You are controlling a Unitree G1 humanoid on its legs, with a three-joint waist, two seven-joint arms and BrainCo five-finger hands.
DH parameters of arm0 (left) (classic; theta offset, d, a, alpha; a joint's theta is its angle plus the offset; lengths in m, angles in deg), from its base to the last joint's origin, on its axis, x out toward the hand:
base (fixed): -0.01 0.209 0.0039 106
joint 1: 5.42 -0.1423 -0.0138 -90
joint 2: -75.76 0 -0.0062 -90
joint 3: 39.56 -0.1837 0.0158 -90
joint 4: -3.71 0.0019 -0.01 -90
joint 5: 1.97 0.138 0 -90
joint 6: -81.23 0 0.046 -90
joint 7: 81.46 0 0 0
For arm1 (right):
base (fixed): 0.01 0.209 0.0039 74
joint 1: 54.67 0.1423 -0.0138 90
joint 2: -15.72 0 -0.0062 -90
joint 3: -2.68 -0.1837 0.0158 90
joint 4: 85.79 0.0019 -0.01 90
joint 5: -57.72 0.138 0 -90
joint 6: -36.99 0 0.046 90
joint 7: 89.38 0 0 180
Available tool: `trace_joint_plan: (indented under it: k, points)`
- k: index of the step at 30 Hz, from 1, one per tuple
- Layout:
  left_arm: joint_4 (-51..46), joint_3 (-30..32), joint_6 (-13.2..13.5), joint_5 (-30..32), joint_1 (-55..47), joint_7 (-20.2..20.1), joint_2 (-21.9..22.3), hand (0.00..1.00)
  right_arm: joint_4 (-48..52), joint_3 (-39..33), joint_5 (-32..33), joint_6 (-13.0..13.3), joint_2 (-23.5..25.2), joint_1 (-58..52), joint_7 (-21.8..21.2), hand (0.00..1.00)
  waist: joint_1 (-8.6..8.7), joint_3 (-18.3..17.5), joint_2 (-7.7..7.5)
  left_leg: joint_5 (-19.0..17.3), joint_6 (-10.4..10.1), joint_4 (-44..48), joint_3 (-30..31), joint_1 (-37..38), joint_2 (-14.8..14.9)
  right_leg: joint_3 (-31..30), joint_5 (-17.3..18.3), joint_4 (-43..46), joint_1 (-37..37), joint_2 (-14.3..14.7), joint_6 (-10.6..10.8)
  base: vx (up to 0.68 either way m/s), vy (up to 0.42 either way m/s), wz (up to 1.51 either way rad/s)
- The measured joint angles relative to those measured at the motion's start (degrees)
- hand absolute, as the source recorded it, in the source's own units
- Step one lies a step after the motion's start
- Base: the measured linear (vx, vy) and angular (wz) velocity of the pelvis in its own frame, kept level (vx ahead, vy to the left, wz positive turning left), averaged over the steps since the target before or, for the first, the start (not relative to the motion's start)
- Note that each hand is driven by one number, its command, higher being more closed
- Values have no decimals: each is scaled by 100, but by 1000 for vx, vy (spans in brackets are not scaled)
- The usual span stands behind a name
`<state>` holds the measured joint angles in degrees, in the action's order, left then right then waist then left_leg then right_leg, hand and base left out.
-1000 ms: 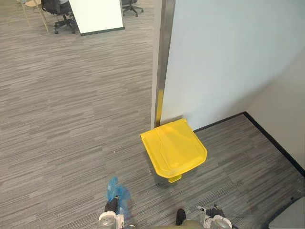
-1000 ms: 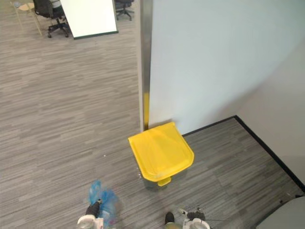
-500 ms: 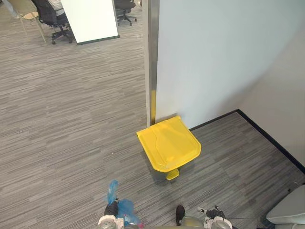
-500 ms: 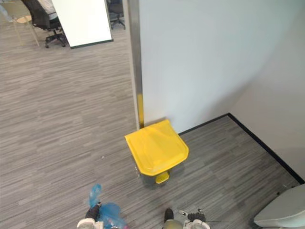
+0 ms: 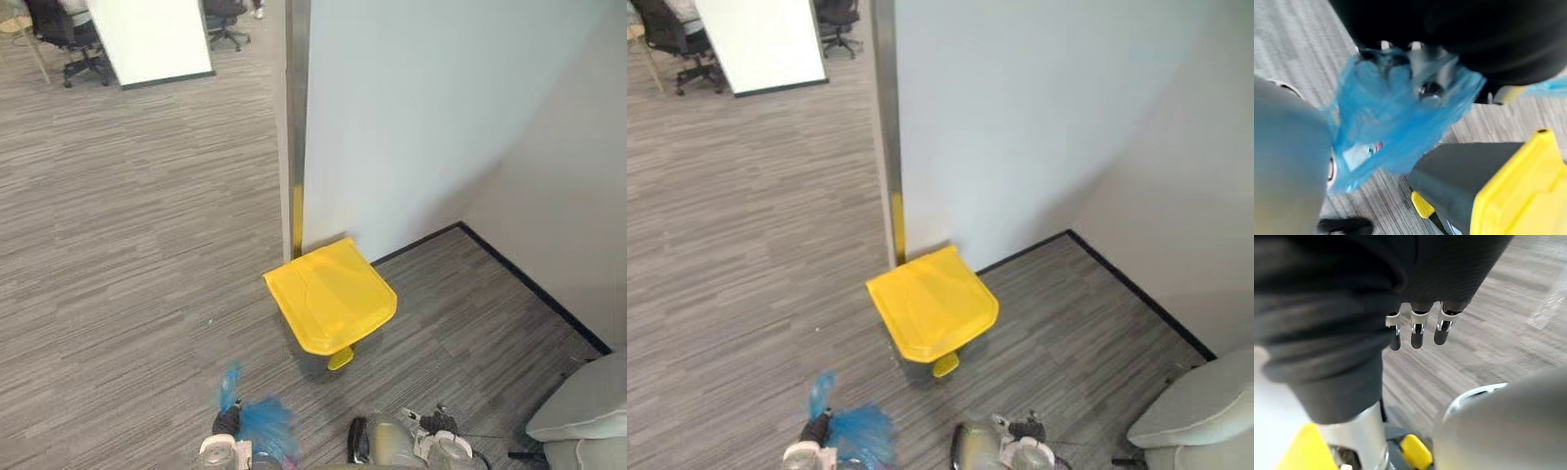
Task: Gather rubbish on tea table into small bin, then transfer packed bag to large trash can.
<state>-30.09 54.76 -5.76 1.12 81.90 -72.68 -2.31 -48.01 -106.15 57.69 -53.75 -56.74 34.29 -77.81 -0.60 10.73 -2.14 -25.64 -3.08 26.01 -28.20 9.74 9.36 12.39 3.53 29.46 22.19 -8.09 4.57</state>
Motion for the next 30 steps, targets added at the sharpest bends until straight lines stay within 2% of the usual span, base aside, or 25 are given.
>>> trace_joint_plan:
  k: [2,3,4,6,8,10,14,16,18,27,30]
  points:
    - [6,-141,-1,39,128,0,-16,100,62,-11,-1,-7,10,19,41,0,14,35,-55,-333,-64,545,67,-208,76,15,-80,-569,169,-8,69,26,-160,13]
    - [6,-143,1,83,172,0,27,100,93,-15,-3,-23,4,16,74,0,19,55,-58,-546,-138,879,185,-276,122,66,-108,-745,129,-19,35,166,-171,39]
    - [20,-147,-2,132,242,2,93,100,134,-88,-3,-35,-30,29,79,0,26,148,43,-758,-223,1160,345,-262,276,199,-473,-621,30,8,-166,175,-147,47]
    - [17,-222,11,146,318,-12,207,100,137,-133,-54,-51,-84,118,79,0,45,234,193,-857,-168,1238,553,-258,356,334,-480,-354,10,5,-261,170,-89,51]
    - [17,-197,25,220,348,-15,270,100,172,-199,-175,-60,-77,124,76,0,40,270,202,-897,-90,1226,751,-249,378,287,-480,-50,49,0,-564,157,-116,51]
    - [15,-146,34,333,362,-21,291,100,157,-331,-237,-94,-47,164,69,0,-13,281,217,-895,-93,1228,844,-164,424,325,-324,213,52,3,-713,117,-100,19]
    - [19,-122,29,358,404,-25,317,100,151,-340,-234,-98,17,260,55,0,0,375,214,-896,-95,1351,979,-218,595,469,-114,436,67,8,-730,61,-72,11]
    - [19,-130,28,358,464,-27,341,100,171,-335,-234,-97,29,264,53,0,22,376,199,-921,-109,1447,1115,-426,626,551,-109,430,146,-12,-724,-5,-29,22]
    - [16,-132,21,361,486,-31,383,100,189,-330,-236,-101,27,297,30,0,0,378,185,-996,-242,1464,1133,-585,662,558,-109,489,328,-8,-725,0,-11,0]
    - [7,-284,0,362,496,-32,453,100,300,-311,-246,-100,37,288,26,0,15,402,217,-982,-258,1464,1078,-543,688,604,-102,567,343,-7,-808,2,1,-2]
    - [7,-399,-4,362,473,-32,449,100,395,-287,-260,-89,40,196,28,0,63,389,195,-873,-452,1291,993,-353,627,562,-196,575,246,-18,-859,-3,13,-6]
